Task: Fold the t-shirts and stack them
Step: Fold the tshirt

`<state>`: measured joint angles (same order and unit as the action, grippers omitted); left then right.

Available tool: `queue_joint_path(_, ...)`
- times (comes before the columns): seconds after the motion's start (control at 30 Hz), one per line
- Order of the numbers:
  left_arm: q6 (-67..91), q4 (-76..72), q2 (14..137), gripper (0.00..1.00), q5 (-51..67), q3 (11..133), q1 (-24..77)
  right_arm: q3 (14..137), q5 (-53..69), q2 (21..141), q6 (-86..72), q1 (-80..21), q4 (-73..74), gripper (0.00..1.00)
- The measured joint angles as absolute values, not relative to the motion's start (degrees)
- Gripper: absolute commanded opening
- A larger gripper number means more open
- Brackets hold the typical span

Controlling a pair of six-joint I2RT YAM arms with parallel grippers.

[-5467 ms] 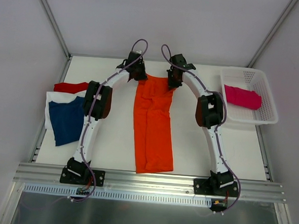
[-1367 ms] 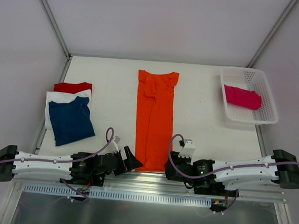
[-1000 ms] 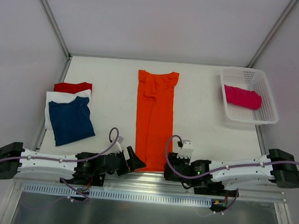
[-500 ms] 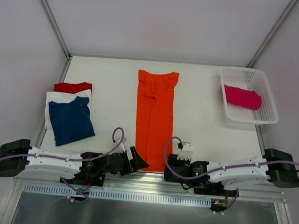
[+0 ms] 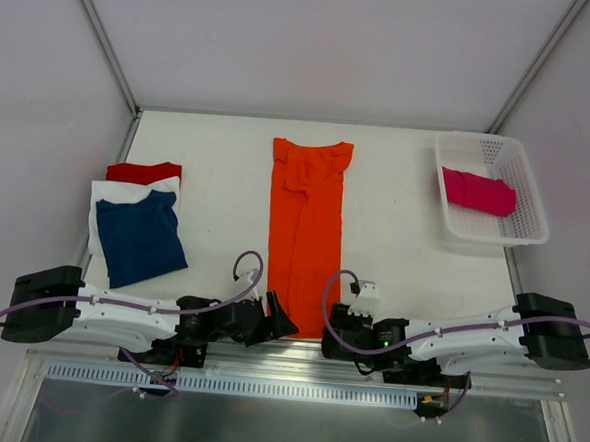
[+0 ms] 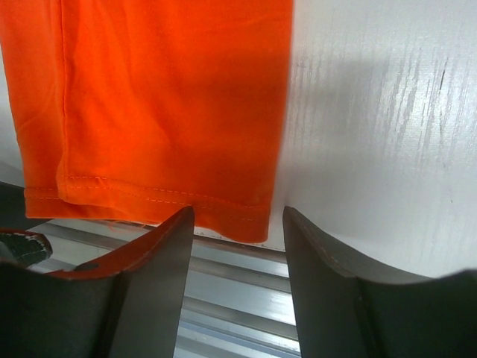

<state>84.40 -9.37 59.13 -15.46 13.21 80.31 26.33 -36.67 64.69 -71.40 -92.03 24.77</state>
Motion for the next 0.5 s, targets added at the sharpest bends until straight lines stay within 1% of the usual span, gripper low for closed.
queue_joint_path(0.03, 84.4, -9.0, 59.4, 0.72, -15.4, 13.3, 80.3, 26.3, -36.7, 64.8, -71.4, -92.0, 24.7, 0.50)
queue_joint_path(0.07, 84.3, -8.6, 59.5, 0.67, -15.4, 13.4, 80.3, 26.3, -36.6, 64.9, -71.4, -92.0, 24.6, 0.48)
queue_joint_path(0.13, 84.3, -7.9, 59.6, 0.62, -15.4, 13.5, 80.3, 26.3, -36.6, 65.2, -71.5, -92.0, 24.4, 0.43)
queue_joint_path(0.37, 84.0, -3.8, 59.7, 0.61, -15.5, 15.0, 80.3, 26.3, -36.7, 65.8, -71.5, -92.0, 23.8, 0.41)
queue_joint_path(0.5, 83.3, -1.0, 60.1, 0.58, -15.5, 16.4, 80.3, 26.3, -36.7, 65.8, -71.4, -92.0, 23.7, 0.41)
